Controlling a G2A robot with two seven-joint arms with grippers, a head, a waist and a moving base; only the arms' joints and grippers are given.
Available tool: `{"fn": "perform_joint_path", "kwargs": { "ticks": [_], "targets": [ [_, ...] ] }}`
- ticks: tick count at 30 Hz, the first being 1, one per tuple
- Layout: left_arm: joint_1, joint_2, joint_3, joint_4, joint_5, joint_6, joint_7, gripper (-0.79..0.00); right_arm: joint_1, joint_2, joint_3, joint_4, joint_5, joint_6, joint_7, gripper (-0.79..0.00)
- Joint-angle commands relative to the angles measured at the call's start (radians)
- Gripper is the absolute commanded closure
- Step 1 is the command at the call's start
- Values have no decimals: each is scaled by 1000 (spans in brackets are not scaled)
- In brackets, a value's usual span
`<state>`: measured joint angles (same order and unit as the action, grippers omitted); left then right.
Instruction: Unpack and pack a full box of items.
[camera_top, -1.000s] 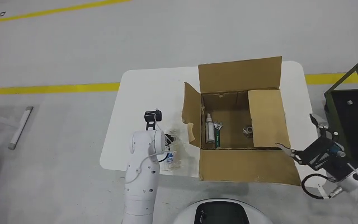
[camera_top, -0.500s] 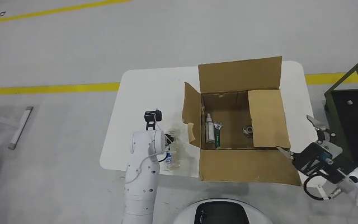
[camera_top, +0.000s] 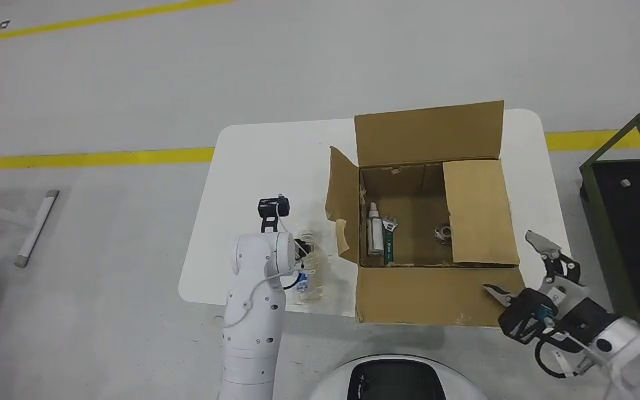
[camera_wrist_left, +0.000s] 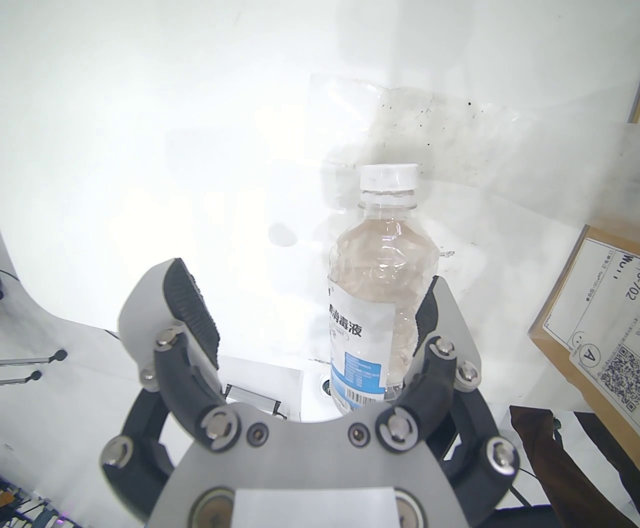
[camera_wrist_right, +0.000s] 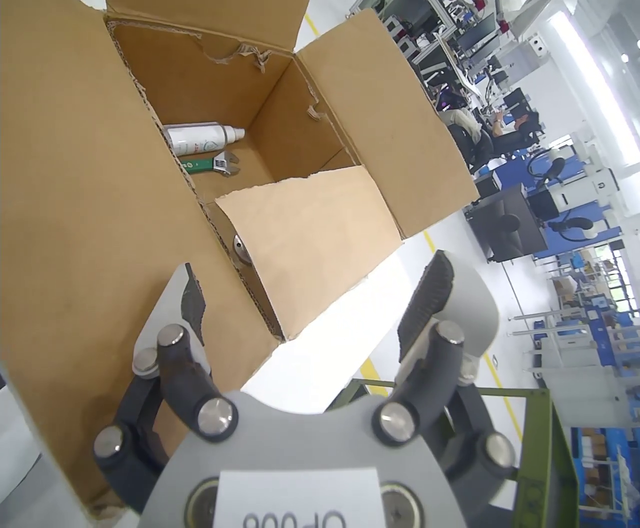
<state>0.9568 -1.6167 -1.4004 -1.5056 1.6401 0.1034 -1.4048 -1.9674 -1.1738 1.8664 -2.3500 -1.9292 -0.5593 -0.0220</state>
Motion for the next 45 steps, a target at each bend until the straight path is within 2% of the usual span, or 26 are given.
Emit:
{"fn": "perform_joint_path", "kwargs": {
  "ticks": [1,14,22,36,37,38,40,45],
  "targets": [
    [0,0,0,0,0,0,0,-785,16,2,-19,0,-33,3,11,-785],
    [0,0,0,0,0,0,0,-785,117,15,-215,0,-363,18,127,-785],
    [0,0,0,0,0,0,0,-785,138,13,-235,0,-399,20,231,-785],
    [0,0,0,0,0,0,0,-785,193,14,-238,17,-417,16,267,-785],
    [0,0,0,0,0,0,0,-785,194,14,-237,17,-418,18,269,-751],
    [0,0,0,0,0,0,0,-785,195,14,-237,17,-418,21,271,-600],
    [0,0,0,0,0,0,0,-785,194,13,-235,16,-408,27,275,-366],
    [0,0,0,0,0,0,0,-785,181,11,-217,9,-377,41,291,-259]
  ]
}}
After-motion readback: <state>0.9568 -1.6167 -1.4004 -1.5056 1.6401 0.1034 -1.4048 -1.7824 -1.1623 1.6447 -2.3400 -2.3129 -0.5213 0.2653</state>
